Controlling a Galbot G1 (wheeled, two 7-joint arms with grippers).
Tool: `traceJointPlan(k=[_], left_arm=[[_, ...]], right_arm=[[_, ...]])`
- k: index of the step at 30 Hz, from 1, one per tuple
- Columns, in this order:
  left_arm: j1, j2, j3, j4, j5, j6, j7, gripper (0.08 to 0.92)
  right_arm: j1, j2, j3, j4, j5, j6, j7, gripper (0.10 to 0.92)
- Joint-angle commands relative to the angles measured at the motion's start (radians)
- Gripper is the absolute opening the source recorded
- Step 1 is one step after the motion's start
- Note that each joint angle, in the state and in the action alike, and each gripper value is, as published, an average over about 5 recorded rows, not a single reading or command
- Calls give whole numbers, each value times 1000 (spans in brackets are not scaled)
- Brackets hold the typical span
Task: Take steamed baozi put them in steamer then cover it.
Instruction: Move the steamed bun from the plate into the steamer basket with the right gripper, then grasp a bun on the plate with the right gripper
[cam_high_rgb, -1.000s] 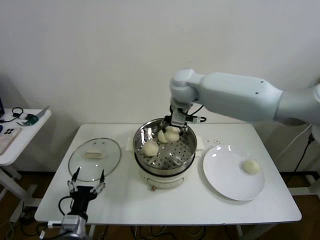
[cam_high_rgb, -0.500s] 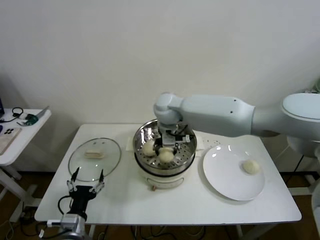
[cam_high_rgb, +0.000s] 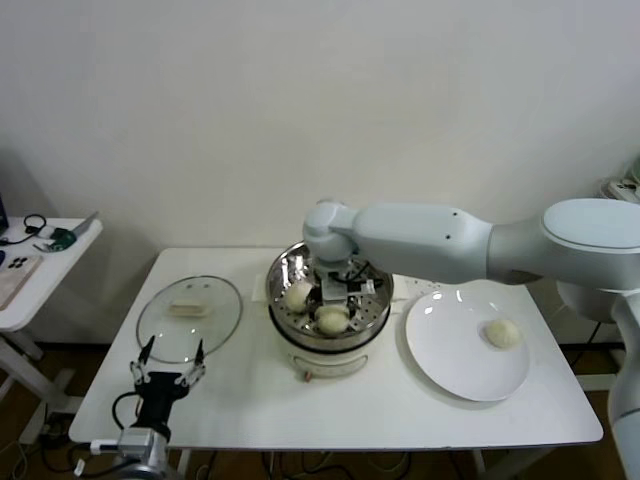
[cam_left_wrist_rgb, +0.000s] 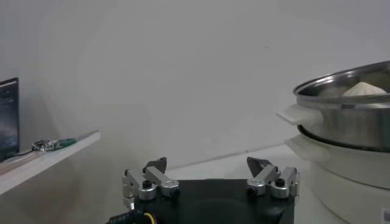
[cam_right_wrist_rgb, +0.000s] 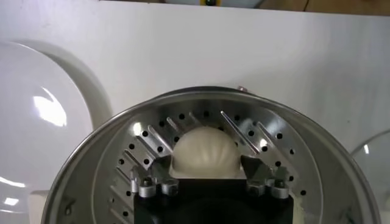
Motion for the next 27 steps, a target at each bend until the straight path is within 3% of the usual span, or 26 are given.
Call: traceJointPlan(k=[1, 8, 15, 23, 27], left_arm=[[0, 2, -1, -2, -2, 0, 0, 823], [-3, 6, -1, -7, -2, 2, 0, 823], [-4, 14, -6, -15, -6, 1, 0, 823], [-8, 17, -4, -23, -14, -2, 1, 823], [-10, 16, 1, -27, -15, -2, 1, 823]], right_arm=[[-6, 3, 13, -11, 1, 8, -7, 820], [59, -38, 53, -6, 32, 22, -7, 823], [153, -181, 68, -22, 75, -20, -3, 823], [261, -422, -117, -56, 385, -360, 107, 823], [232, -524, -126, -70, 465, -482, 158, 823]])
